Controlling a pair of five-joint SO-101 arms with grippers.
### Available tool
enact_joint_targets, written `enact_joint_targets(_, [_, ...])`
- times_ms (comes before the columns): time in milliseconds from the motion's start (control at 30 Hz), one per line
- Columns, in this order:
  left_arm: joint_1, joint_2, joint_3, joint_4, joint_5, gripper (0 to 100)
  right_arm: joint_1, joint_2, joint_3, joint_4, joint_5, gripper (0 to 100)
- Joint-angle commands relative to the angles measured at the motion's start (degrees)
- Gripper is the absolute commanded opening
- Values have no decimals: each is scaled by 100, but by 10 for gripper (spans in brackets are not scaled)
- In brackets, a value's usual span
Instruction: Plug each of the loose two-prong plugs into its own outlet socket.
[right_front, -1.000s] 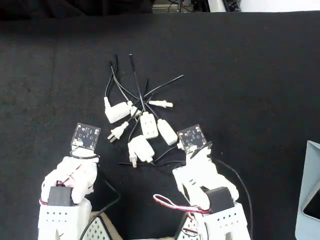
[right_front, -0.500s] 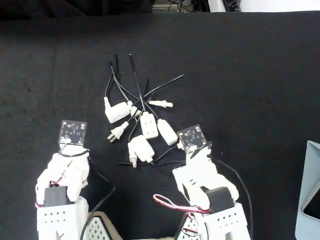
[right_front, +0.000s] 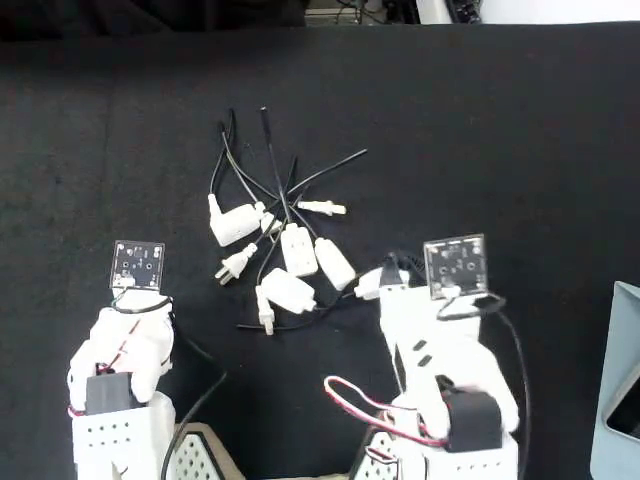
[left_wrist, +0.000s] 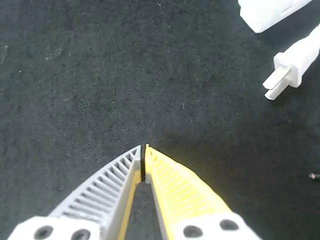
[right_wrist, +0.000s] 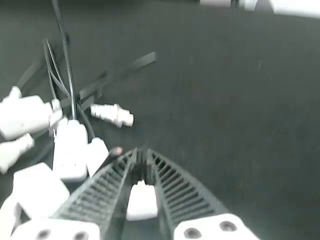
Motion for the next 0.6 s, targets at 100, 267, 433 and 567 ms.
enact_joint_targets(100, [-31, -53, -119, -114, 53, 30, -492, 1930, -1464, 229, 9, 16])
enact_joint_targets(267, [-40, -53, -119, -114, 53, 30, -492, 3451, -3081, 897, 9, 16])
enact_joint_targets(433, [-48, -53, -119, -114, 44, 30, -492, 4479, -4462, 1530, 0, 16])
enact_joint_targets(567, [-48, -53, -119, -114, 44, 30, -571, 5007, -5015, 1653, -18, 16])
